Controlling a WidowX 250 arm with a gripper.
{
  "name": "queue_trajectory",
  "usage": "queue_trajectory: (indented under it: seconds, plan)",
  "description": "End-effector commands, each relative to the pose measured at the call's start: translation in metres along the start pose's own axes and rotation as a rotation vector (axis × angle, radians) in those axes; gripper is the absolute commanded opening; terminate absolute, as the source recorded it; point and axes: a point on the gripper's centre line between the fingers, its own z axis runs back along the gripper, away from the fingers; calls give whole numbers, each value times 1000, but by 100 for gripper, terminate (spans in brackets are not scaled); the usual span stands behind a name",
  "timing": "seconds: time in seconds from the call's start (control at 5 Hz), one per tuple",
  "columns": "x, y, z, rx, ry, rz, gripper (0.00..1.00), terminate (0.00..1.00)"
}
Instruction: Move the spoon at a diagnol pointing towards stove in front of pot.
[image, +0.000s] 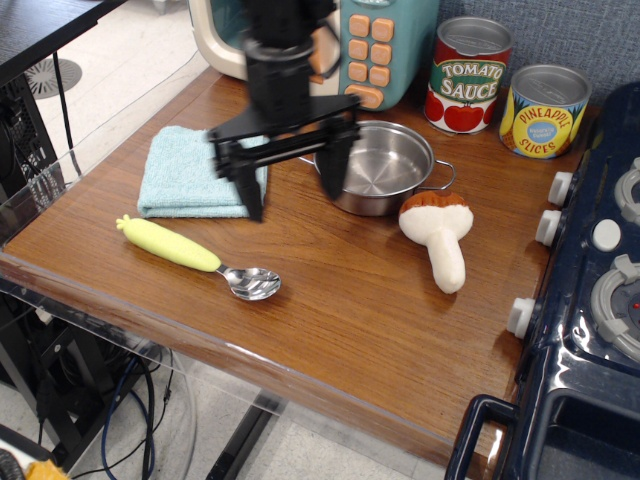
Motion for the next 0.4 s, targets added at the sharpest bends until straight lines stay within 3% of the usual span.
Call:
queue_trajectory:
  seconds: [0.0, 0.2]
  plan:
    - [29, 34, -10, -9, -60, 177, 100, 0]
    - [40, 44, -21, 24, -83, 233, 100, 0]
